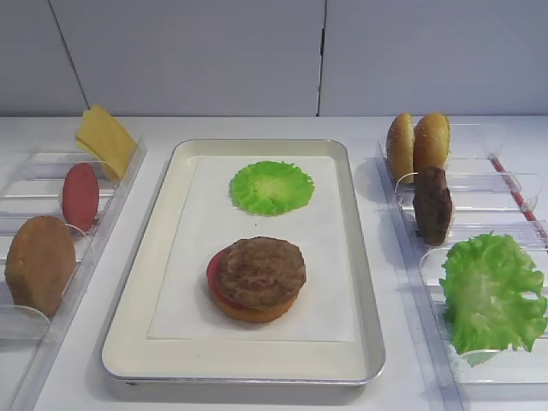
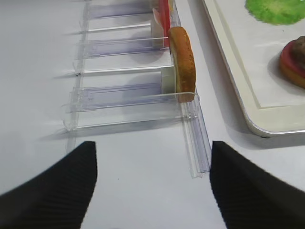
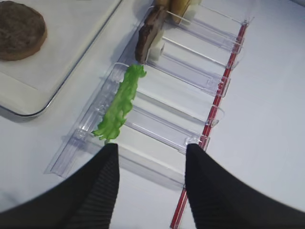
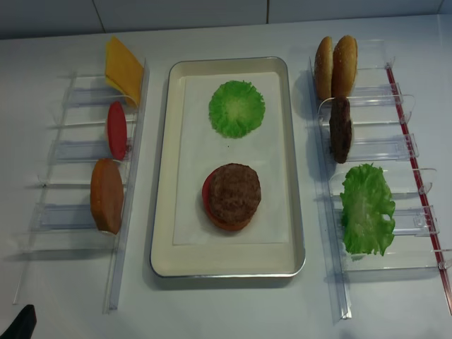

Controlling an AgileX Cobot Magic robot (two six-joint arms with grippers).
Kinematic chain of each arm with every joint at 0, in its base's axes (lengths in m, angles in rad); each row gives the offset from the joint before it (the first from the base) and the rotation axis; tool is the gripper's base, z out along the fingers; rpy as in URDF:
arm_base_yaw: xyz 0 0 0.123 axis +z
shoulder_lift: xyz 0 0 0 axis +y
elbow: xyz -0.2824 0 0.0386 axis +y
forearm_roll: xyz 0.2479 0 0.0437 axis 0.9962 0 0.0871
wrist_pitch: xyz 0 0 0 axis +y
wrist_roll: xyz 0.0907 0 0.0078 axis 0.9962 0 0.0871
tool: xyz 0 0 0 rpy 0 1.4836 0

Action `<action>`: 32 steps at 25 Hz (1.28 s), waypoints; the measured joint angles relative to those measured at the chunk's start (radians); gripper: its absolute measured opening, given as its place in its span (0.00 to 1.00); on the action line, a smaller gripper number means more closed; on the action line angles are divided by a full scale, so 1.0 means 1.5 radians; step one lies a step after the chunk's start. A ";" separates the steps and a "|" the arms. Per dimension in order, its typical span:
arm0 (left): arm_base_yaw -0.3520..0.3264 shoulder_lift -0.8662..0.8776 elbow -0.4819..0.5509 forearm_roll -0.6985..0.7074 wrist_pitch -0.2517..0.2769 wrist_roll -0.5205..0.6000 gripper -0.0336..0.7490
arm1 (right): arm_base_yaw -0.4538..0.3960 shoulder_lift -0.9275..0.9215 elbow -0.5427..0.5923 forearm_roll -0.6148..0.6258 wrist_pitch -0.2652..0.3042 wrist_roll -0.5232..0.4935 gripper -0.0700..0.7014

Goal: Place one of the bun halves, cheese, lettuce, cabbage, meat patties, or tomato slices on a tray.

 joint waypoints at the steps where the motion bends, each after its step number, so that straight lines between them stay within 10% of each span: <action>1: 0.000 0.000 0.000 0.000 0.000 0.000 0.65 | 0.000 -0.027 0.025 -0.001 -0.006 0.006 0.57; 11: 0.000 0.000 0.000 0.000 0.000 0.000 0.65 | 0.000 -0.259 0.204 -0.028 -0.023 0.099 0.74; 32: 0.000 0.000 0.001 0.000 0.000 0.000 0.65 | -0.021 -0.334 0.211 -0.023 -0.029 0.095 0.75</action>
